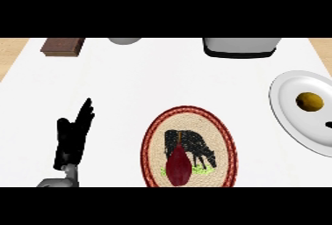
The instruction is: Pick the lemon from the placemat and place it in the plate
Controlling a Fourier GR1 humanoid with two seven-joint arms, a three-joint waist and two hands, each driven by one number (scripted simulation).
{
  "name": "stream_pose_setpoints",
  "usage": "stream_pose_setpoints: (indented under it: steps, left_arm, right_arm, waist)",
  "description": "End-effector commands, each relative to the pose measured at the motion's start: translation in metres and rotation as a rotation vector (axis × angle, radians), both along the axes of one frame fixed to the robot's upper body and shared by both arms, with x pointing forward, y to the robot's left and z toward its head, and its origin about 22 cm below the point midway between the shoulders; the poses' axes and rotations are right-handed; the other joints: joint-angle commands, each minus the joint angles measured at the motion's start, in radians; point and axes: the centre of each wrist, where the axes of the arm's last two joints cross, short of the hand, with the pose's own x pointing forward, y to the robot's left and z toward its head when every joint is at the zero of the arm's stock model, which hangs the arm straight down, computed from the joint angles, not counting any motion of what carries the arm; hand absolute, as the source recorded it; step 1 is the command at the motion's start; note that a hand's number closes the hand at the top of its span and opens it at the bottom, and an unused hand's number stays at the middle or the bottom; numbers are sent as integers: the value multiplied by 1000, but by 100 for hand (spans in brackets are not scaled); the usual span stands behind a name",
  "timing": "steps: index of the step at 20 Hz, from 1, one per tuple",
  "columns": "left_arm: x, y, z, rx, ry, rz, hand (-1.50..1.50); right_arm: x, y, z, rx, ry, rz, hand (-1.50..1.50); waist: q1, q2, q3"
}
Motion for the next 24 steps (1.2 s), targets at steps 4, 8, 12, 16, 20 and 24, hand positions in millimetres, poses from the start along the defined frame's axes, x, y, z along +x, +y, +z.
stream_pose_setpoints:
  steps: [4, 8, 12, 16, 20, 24]
  left_arm:
    - [0, 26, 13, 15, 8, 3, 0]
    - [1, -9, -6, 0, -4, -3, 0]
    - [-3, -5, 4, 1, -9, 17, 0]
    - [-8, 4, -12, -13, 1, -9, 0]
    - [8, 4, -1, 7, -6, -1, 0]
    - [21, 14, -5, -17, 5, 3, 0]
  right_arm:
    - [-28, -26, 5, -39, 47, -57, -150]
    - [-33, -17, -18, -44, 42, -64, -150]
    - [-55, -34, -15, -62, 35, -117, -150]
    - [-46, -29, -15, -53, 28, -131, -150]
    - [-64, -48, -3, -48, 23, -166, -150]
    - [-77, -53, -6, -49, 1, -202, -150]
  waist:
    - [-3, -1, 0]
    - [1, 2, 1]
    - [2, 2, 1]
    - [6, 2, 2]
    - [5, 4, 2]
    - [-3, 2, 1]
